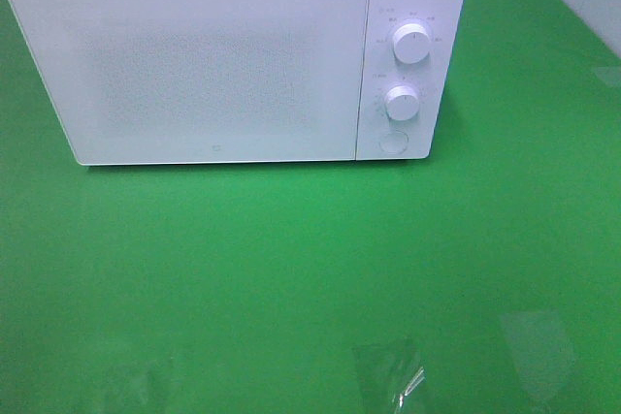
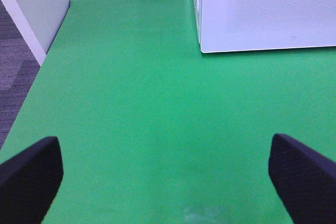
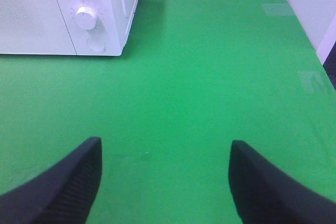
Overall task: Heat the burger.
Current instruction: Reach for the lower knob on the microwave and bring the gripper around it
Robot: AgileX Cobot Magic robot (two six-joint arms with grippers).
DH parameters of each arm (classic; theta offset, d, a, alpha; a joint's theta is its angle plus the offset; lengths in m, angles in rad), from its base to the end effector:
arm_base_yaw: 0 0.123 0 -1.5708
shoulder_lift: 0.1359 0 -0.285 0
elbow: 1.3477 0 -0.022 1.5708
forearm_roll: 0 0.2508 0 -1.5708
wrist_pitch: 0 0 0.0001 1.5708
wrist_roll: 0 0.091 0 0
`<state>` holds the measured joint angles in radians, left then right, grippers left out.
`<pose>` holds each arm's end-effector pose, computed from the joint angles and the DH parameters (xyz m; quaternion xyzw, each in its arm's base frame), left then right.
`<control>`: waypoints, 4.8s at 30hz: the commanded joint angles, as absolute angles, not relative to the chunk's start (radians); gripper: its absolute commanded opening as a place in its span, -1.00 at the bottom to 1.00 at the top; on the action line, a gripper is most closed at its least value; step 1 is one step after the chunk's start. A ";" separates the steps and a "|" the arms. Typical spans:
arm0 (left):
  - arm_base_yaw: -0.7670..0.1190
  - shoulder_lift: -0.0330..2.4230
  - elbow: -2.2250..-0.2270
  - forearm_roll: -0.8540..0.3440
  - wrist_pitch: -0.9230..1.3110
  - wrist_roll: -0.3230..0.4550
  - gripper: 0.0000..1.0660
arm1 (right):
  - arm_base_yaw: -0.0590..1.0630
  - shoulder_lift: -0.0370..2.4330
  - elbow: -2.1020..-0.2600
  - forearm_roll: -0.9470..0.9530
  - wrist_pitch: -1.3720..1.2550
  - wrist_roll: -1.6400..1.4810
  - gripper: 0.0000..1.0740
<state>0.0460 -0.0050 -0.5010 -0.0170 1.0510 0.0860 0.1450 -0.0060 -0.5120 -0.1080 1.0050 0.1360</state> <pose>-0.0053 -0.0016 0.2783 0.0173 0.8489 0.0264 0.5276 -0.0041 -0.0090 0.2856 -0.0027 0.8322 0.0238 0.5539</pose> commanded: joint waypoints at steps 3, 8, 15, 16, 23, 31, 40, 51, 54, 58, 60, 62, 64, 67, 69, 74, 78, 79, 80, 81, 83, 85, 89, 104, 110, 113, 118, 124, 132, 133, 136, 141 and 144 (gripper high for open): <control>0.047 -0.030 -0.499 -0.018 1.038 0.090 0.86 | 0.142 -0.001 -0.537 -0.112 0.900 0.145 0.27; 0.047 -0.030 -0.499 -0.018 1.038 0.089 0.86 | 0.142 0.054 -0.521 -0.119 0.735 0.145 0.31; 0.047 -0.029 -0.499 -0.018 1.038 0.088 0.86 | 0.142 0.129 -0.464 -0.119 0.576 0.145 0.41; 0.047 -0.029 -0.499 -0.018 1.038 0.088 0.86 | 0.142 0.150 -0.442 -0.119 0.526 0.145 0.44; 0.047 -0.029 -0.499 -0.018 1.038 0.088 0.86 | 0.142 0.231 -0.369 -0.119 0.335 0.145 0.42; 0.047 -0.029 -0.499 -0.018 1.038 0.088 0.86 | 0.142 0.372 -0.339 -0.119 0.185 0.145 0.42; 0.047 -0.029 -0.499 -0.018 1.038 0.088 0.86 | 0.142 0.592 -0.339 -0.119 -0.030 0.175 0.42; 0.047 -0.029 -0.499 -0.018 1.038 0.088 0.86 | 0.142 0.805 -0.339 -0.119 -0.336 0.171 0.42; 0.047 -0.029 -0.499 -0.018 1.038 0.088 0.84 | 0.142 0.888 -0.339 -0.119 -0.438 0.171 0.42; 0.047 -0.029 -0.499 -0.018 1.038 0.088 0.83 | 0.142 0.962 -0.339 -0.107 -0.508 0.163 0.42; 0.047 -0.029 -0.499 -0.018 1.038 0.088 0.83 | 0.142 1.012 -0.339 -0.064 -0.553 0.127 0.42; 0.047 -0.029 -0.499 -0.018 1.038 0.088 0.83 | 0.142 1.056 -0.339 0.000 -0.594 0.067 0.42; 0.047 -0.029 -0.499 -0.018 1.038 0.088 0.83 | 0.142 1.092 -0.339 0.054 -0.640 0.000 0.42; 0.047 -0.029 -0.499 -0.018 1.038 0.088 0.83 | 0.152 1.171 -0.339 0.133 -0.756 -0.074 0.42; 0.047 -0.029 -0.499 -0.018 1.038 0.088 0.83 | 0.186 1.208 -0.339 0.176 -0.808 -0.101 0.42; 0.047 -0.029 -0.499 -0.018 1.038 0.088 0.83 | 0.298 1.298 -0.339 0.330 -0.936 -0.233 0.42; 0.047 -0.029 -0.499 -0.018 1.038 0.088 0.83 | 0.372 1.356 -0.339 0.429 -1.012 -0.292 0.42; 0.047 -0.029 -0.499 -0.018 1.038 0.088 0.83 | 0.429 1.391 -0.339 0.477 -1.060 -0.301 0.42; 0.047 -0.029 -0.499 -0.018 1.038 0.088 0.83 | 0.429 1.391 -0.339 0.477 -1.060 -0.301 0.42; 0.047 -0.029 -0.499 -0.018 1.038 0.088 0.83 | 0.483 1.427 -0.339 0.519 -1.105 -0.301 0.42; 0.047 -0.029 -0.499 -0.018 1.038 0.088 0.83 | 0.527 1.462 -0.339 0.549 -1.140 -0.301 0.42; 0.047 -0.029 -0.499 -0.018 1.038 0.088 0.83 | 0.567 1.498 -0.340 0.575 -1.169 -0.301 0.42; 0.047 -0.029 -0.499 -0.018 1.038 0.088 0.83 | 0.649 1.548 -0.341 0.647 -1.219 -0.300 0.42; 0.047 -0.029 -0.499 -0.018 1.038 0.088 0.83 | 0.852 1.659 -0.356 0.779 -1.286 -0.298 0.42; 0.047 -0.029 -0.499 -0.018 1.038 0.088 0.83 | 0.852 1.658 -0.380 0.785 -1.281 -0.301 0.42; 0.047 -0.029 -0.499 -0.018 1.038 0.088 0.83 | 0.852 1.658 -0.392 0.787 -1.274 -0.301 0.42; 0.047 -0.029 -0.499 -0.018 1.038 0.088 0.83 | 0.852 1.698 -0.417 0.787 -1.280 -0.301 0.42; 0.047 -0.029 -0.499 -0.018 1.038 0.088 0.83 | 0.852 1.782 -0.469 0.787 -1.284 -0.297 0.42; 0.047 -0.029 -0.499 -0.018 1.038 0.088 0.83 | 0.849 1.856 -0.558 0.800 -1.283 -0.298 0.42; 0.047 -0.029 -0.499 -0.018 1.038 0.088 0.83 | 0.849 1.856 -0.558 0.800 -1.283 -0.298 0.42; 0.047 -0.029 -0.499 -0.018 1.038 0.088 0.83 | 0.814 1.880 -0.592 0.801 -1.276 -0.298 0.42; 0.047 -0.029 -0.499 -0.018 1.038 0.088 0.83 | 0.765 1.916 -0.646 0.800 -1.274 -0.318 0.42; 0.047 -0.029 -0.499 -0.018 1.038 0.088 0.83 | 0.753 1.933 -0.662 0.792 -1.274 -0.335 0.43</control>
<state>0.0460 -0.0050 -0.5010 -0.0170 1.0510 0.0860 0.7570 1.9320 -0.6530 0.8080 -1.2080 -0.3180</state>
